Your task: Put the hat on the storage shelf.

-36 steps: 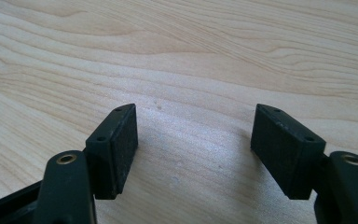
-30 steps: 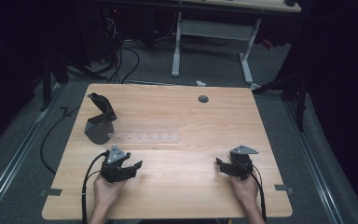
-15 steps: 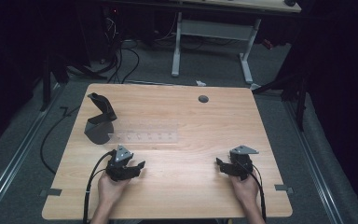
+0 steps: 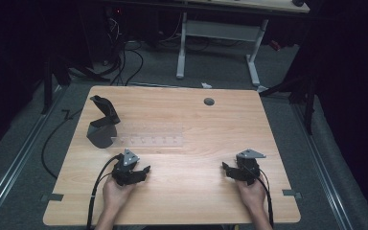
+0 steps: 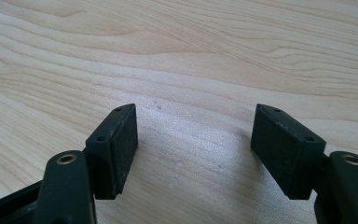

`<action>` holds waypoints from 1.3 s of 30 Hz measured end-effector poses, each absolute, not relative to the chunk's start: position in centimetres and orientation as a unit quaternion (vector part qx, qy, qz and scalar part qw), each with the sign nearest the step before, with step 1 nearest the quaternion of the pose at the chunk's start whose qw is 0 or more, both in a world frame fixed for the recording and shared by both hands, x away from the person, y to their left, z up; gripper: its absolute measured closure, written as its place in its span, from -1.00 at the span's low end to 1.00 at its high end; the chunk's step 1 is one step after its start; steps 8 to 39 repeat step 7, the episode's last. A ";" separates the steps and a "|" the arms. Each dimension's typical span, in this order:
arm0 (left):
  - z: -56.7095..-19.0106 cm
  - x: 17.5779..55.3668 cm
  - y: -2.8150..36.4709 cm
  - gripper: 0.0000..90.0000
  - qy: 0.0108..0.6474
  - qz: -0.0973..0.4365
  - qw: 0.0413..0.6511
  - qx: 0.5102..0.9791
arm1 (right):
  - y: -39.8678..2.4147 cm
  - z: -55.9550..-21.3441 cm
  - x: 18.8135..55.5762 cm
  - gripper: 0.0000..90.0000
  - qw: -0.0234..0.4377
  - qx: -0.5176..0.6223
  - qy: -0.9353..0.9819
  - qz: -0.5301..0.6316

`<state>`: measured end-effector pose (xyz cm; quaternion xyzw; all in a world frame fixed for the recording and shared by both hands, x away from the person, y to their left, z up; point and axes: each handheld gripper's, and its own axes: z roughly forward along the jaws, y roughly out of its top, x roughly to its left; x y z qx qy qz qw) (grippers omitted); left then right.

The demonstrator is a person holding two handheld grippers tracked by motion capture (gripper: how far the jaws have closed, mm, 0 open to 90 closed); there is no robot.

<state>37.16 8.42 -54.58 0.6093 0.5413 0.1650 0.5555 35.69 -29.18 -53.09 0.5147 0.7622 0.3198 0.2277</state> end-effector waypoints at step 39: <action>-54.6 37.2 8.4 -0.22 0.542 0.165 0.555 0.609 | -29.2 -53.1 35.7 -0.29 0.227 0.514 0.763 0.320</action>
